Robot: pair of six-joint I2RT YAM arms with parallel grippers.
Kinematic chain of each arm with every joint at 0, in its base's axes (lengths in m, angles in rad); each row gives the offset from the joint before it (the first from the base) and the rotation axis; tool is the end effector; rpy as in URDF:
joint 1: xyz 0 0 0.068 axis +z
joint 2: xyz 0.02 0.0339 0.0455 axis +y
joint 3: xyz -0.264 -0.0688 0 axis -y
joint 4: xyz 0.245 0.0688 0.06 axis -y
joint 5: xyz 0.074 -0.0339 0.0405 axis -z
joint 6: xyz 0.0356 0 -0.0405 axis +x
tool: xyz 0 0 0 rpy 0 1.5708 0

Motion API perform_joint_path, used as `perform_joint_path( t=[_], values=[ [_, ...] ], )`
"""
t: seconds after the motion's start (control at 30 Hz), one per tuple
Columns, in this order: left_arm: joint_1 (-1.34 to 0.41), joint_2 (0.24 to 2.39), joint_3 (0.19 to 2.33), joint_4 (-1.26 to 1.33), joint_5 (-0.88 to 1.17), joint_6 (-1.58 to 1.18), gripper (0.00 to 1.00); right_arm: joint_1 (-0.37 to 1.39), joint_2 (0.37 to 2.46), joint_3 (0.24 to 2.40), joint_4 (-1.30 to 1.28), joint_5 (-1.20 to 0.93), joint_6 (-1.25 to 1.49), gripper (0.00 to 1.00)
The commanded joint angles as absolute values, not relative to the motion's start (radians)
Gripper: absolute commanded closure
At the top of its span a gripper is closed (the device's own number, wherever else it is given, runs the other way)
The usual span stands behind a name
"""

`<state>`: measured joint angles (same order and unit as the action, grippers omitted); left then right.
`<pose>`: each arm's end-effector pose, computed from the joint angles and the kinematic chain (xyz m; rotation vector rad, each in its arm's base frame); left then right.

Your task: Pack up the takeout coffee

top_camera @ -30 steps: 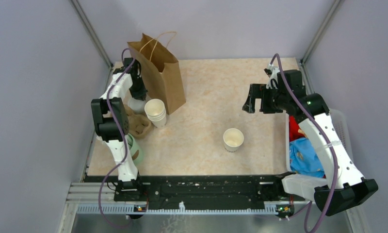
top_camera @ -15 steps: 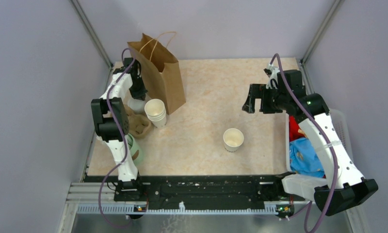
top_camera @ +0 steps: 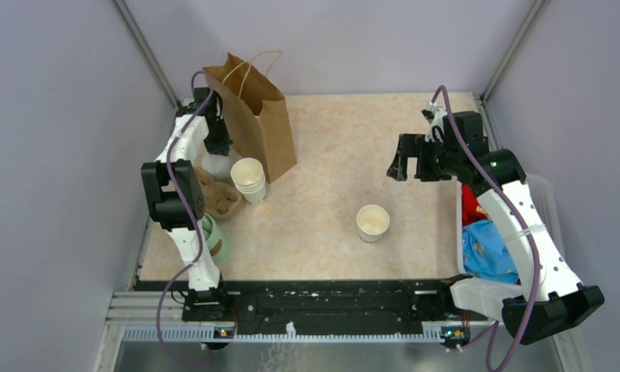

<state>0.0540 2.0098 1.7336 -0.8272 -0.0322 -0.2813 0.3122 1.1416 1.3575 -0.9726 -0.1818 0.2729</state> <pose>0.4330 0.0246 0.2456 -0.4562 2.6343 -0.0294 0.2034 0.0724 0.3898 -0.1394 2.3626 0.5004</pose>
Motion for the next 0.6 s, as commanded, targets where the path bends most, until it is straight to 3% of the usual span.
perform_joint_path(
  t=[0.0,0.57],
  values=[
    [0.062,1.929,1.774,-0.845,-0.054,-0.261,1.00,0.322,1.142,1.377,-0.940,-0.190,0.273,0.03],
    [0.075,1.980,1.787,-0.850,-0.021,-0.240,0.98,0.322,1.148,1.379,-0.937,-0.199,0.264,0.03]
  ],
)
